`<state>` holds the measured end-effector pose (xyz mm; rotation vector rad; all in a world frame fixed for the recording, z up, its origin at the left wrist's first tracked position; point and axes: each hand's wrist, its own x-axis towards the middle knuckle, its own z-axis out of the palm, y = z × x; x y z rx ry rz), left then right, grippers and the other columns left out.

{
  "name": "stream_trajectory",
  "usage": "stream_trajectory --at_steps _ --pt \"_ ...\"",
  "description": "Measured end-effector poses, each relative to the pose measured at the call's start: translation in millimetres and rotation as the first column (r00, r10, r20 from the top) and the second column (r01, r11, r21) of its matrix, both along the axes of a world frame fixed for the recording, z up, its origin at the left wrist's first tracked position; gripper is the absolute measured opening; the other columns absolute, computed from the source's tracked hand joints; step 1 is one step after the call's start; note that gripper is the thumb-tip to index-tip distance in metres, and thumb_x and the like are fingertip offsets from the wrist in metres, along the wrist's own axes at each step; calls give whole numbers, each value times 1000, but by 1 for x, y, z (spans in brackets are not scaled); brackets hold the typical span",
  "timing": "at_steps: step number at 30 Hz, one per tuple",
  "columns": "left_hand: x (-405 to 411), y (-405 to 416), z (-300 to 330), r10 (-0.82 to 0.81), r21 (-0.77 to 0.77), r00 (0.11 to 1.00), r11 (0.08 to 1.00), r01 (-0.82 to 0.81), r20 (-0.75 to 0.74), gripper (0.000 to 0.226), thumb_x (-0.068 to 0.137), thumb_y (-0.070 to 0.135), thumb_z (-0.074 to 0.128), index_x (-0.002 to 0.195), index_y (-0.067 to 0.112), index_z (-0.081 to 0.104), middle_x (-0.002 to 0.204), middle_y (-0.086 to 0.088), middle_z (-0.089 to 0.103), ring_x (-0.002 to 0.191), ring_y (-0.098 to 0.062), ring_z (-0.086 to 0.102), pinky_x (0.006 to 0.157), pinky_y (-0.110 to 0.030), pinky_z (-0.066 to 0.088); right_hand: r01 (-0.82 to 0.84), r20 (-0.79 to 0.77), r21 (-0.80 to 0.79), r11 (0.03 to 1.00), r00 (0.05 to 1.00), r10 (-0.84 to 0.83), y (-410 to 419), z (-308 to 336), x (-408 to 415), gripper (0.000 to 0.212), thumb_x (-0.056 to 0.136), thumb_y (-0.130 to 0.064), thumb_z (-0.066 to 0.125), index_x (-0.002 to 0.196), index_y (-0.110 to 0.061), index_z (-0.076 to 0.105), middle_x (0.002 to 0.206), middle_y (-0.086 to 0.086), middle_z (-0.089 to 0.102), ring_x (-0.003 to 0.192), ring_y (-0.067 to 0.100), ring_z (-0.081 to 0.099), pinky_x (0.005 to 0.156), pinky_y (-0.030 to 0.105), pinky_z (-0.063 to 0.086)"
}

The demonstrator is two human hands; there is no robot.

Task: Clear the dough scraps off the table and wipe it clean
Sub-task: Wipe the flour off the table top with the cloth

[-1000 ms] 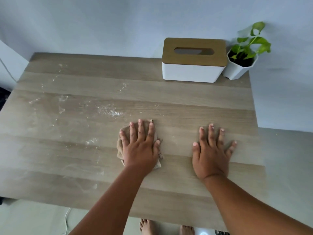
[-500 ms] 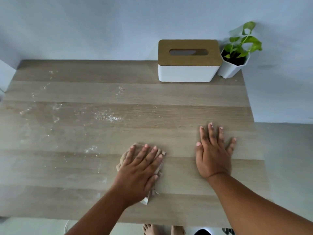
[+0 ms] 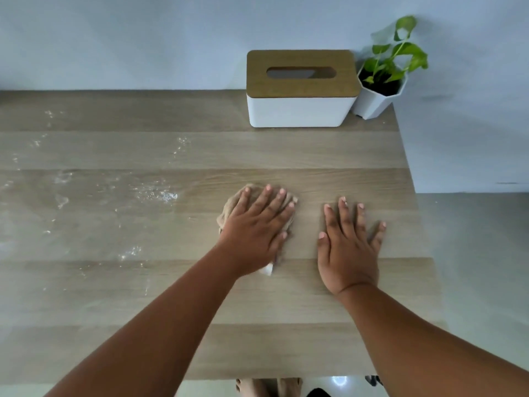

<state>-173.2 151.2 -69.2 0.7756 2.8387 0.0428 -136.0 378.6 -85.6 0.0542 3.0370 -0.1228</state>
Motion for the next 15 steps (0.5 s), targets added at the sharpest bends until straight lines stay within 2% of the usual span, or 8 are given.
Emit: stream_trajectory --at_steps 2,3,5,7,10,12,15 --pt "15 -25 -2 -115 -12 993 993 114 -19 63 107 49 24 164 23 19 172 -1 14 160 -23 6 127 -57 10 -1 0 -3 1000 1000 1 0 1 0 60 103 -43 25 161 -30 26 173 -2 12 160 31 5 122 70 0" --pt "16 -38 -2 -118 -16 992 993 118 -36 63 108 49 24 164 22 20 172 -2 14 160 -22 7 127 -57 12 -3 2 -6 1000 1000 3 -1 1 0 60 103 -43 25 162 -30 26 173 -2 11 160 31 4 121 70 0" --pt "8 -52 -3 -17 -16 998 1000 16 -62 64 106 49 23 164 22 21 172 -3 18 160 -22 9 126 -57 13 -6 2 -12 1000 1000 6 -1 3 0 61 102 -42 26 162 -29 26 173 -1 12 160 32 5 121 72 2" --pt "-14 -51 -3 195 -13 980 981 -196 -48 68 103 52 20 164 22 21 171 -3 18 160 -23 11 127 -56 10 -4 2 -18 1000 1000 4 -1 3 0 61 102 -42 27 162 -29 26 173 0 13 160 32 5 120 72 4" --pt "-56 -37 -5 478 5 878 878 -478 -25 71 99 55 17 164 26 19 172 -3 15 160 -26 8 127 -59 3 -9 1 -18 1000 1000 9 -1 3 1 62 101 -42 28 162 -29 24 173 0 12 160 32 4 119 73 4" --pt "-81 -21 -5 546 -12 838 838 -546 3 71 97 55 15 163 28 15 173 -2 11 160 -31 4 125 -62 -1 -6 12 -19 1000 1000 6 -1 3 -1 62 101 -42 28 162 -30 24 173 0 12 160 32 4 119 73 4" --pt "-95 2 -2 458 -20 889 889 -458 8 71 96 54 11 164 32 10 173 0 9 160 -31 2 125 -62 -2 -8 21 -16 1000 1000 9 -1 3 0 62 101 -42 29 162 -30 24 173 0 12 160 32 4 119 73 4"
